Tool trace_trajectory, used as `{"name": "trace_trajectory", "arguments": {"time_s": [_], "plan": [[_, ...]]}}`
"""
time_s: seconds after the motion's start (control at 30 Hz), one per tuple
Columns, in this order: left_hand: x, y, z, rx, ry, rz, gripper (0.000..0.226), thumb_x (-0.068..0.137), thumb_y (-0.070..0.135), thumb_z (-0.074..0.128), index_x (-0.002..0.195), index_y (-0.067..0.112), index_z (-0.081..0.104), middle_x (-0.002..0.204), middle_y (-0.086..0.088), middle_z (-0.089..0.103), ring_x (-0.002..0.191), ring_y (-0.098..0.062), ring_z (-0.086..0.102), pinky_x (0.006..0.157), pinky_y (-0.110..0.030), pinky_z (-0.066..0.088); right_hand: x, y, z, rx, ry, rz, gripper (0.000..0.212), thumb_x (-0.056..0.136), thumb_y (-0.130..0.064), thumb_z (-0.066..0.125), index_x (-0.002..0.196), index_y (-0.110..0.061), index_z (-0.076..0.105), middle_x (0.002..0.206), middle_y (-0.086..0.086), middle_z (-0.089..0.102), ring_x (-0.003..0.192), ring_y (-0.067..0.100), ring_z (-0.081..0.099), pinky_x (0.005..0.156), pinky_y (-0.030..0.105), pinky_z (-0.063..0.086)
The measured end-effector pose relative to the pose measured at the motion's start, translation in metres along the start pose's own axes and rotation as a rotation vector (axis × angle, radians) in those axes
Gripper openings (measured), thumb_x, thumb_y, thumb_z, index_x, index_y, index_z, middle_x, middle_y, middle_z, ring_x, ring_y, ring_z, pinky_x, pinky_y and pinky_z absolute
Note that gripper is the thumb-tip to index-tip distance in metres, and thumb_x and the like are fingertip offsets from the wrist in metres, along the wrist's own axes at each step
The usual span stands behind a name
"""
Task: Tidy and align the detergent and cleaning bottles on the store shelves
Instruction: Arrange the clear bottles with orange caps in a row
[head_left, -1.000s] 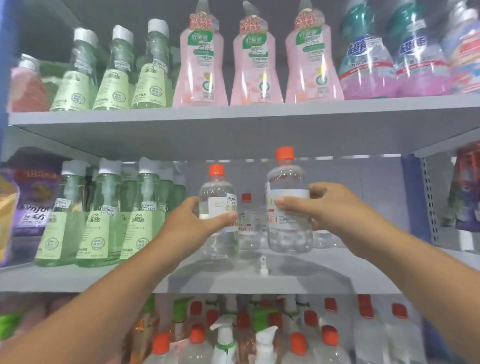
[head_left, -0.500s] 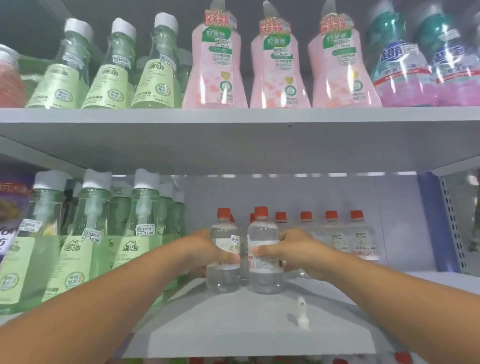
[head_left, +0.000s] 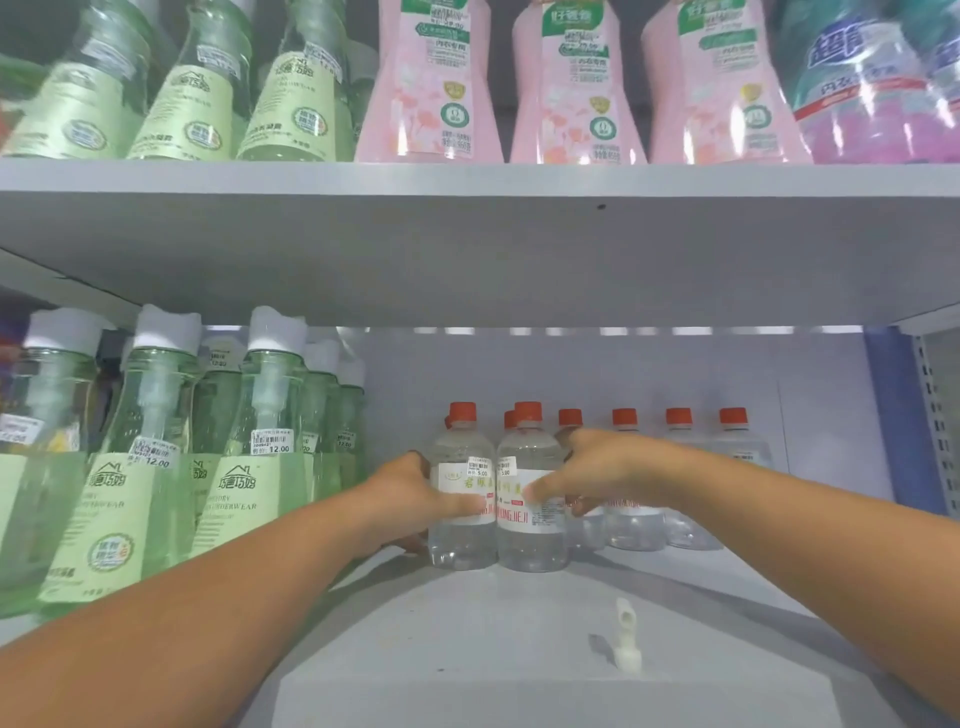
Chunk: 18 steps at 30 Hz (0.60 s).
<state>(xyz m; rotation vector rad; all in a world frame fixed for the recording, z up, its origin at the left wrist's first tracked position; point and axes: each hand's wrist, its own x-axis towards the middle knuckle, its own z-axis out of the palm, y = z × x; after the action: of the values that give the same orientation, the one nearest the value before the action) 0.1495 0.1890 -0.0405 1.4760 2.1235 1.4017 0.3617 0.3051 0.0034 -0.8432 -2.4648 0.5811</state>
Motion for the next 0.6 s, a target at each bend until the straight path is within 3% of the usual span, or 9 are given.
{"name": "trace_trajectory", "arguments": {"time_s": [0.13,0.3,0.4,0.5,0.6], "plan": [[0.001,0.0,-0.002,-0.063,0.016,0.026,0.059,0.066,0.032,0.097,0.102,0.029,0.051,0.1,-0.002,0.075,0.066,-0.015,0.077,0.055,-0.032,0.062,0.006,-0.007,-0.007,0.019,0.045,-0.03,0.049,0.079,-0.06,0.079,0.108,-0.026,0.059,0.102,-0.006,0.077,0.083,0.011,0.076,0.074,0.027,0.062],[0.002,-0.005,-0.003,-0.084,-0.018,0.02,0.059,0.077,0.028,0.09,0.123,0.02,0.054,0.114,-0.002,0.074,0.098,-0.023,0.076,0.089,-0.045,0.062,0.012,0.004,0.003,0.011,0.173,-0.046,0.064,0.081,-0.056,0.08,0.13,-0.019,0.06,0.116,-0.004,0.072,0.094,0.016,0.074,0.084,0.032,0.059],[0.001,-0.006,-0.002,-0.14,-0.039,0.008,0.054,0.081,0.025,0.087,0.125,0.021,0.055,0.113,-0.001,0.074,0.098,-0.021,0.076,0.09,-0.043,0.061,0.015,0.01,0.004,0.042,0.19,-0.076,0.064,0.084,-0.052,0.079,0.137,-0.022,0.058,0.116,-0.009,0.068,0.098,0.014,0.07,0.088,0.033,0.059],[-0.001,-0.006,0.0,-0.145,-0.031,0.01,0.056,0.074,0.033,0.092,0.117,0.024,0.056,0.104,-0.001,0.075,0.081,-0.017,0.079,0.07,-0.035,0.064,0.016,0.013,0.01,0.092,0.185,-0.101,0.065,0.082,-0.054,0.08,0.135,-0.026,0.057,0.093,-0.023,0.059,0.082,-0.003,0.061,0.057,0.009,0.049],[0.0,-0.01,-0.001,-0.143,-0.039,0.004,0.058,0.074,0.024,0.093,0.119,0.018,0.057,0.105,-0.007,0.074,0.082,-0.022,0.079,0.077,-0.043,0.065,0.017,0.016,0.009,0.114,0.184,-0.11,0.069,0.081,-0.05,0.083,0.14,-0.027,0.054,0.093,-0.025,0.06,0.077,-0.005,0.063,0.046,0.004,0.043]]}}
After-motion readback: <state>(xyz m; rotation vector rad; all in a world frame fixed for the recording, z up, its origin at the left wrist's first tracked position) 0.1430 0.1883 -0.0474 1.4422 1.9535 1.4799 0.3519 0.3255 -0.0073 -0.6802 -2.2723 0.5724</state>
